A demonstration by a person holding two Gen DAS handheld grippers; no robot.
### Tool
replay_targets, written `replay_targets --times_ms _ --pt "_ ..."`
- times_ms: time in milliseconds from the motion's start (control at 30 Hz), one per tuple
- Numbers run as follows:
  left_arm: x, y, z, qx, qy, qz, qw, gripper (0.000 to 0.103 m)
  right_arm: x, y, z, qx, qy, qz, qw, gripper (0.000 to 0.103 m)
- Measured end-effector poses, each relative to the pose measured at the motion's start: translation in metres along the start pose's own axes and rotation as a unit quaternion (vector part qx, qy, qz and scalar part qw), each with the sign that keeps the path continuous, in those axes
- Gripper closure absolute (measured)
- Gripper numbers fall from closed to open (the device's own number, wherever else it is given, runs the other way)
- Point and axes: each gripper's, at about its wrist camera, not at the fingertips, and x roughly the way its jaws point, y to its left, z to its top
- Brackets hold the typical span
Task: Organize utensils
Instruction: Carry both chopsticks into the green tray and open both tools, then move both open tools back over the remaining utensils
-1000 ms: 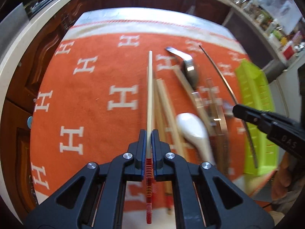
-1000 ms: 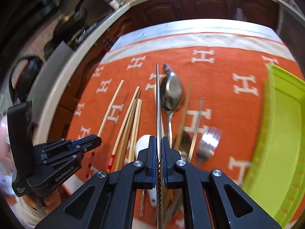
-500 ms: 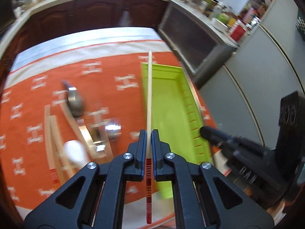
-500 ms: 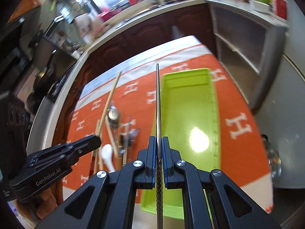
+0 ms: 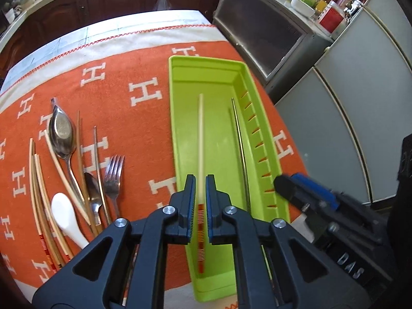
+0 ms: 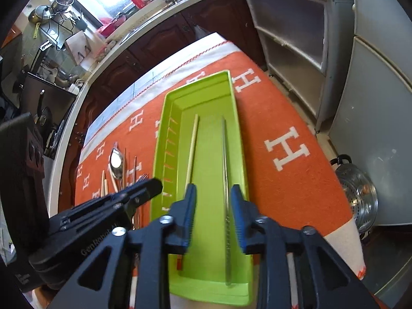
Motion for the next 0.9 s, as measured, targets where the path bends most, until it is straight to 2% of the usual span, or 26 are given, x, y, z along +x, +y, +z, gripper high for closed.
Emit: replay_targets --times_ms 100,267,333,433,500,633,900 --pt "-0.008 0.004 -0.007 0.004 -0.004 0.000 1.0000 0.096 0.003 -0.001 0.004 -0.007 -0.020 -0.021 1.000 0.071" --pt "-0.028 0.015 -0.015 0.016 -0.023 0.012 0.9996 0.095 0.023 -0.005 0.014 -0.014 -0.022 -0.057 0.998 0.072" --pt "-0.035 0.021 -0.016 0.010 -0.028 0.017 0.9994 0.093 0.037 -0.006 0.018 -0.019 -0.017 -0.063 0.998 0.084" --pt "-0.042 0.036 -0.019 -0.004 -0.033 0.023 0.9992 0.092 0.057 -0.007 0.022 -0.036 -0.012 -0.071 0.997 0.096" --pt "-0.043 0.047 -0.020 -0.014 -0.034 0.029 0.9989 0.092 0.065 -0.002 0.022 -0.055 -0.015 -0.077 0.995 0.099" --pt "-0.044 0.066 -0.024 -0.031 -0.034 0.036 0.9983 0.092 0.075 0.011 0.020 -0.100 -0.029 -0.095 0.990 0.099" --pt "-0.048 0.081 -0.030 -0.040 -0.036 0.049 0.9973 0.092 0.083 0.027 0.021 -0.128 -0.026 -0.080 0.988 0.099"
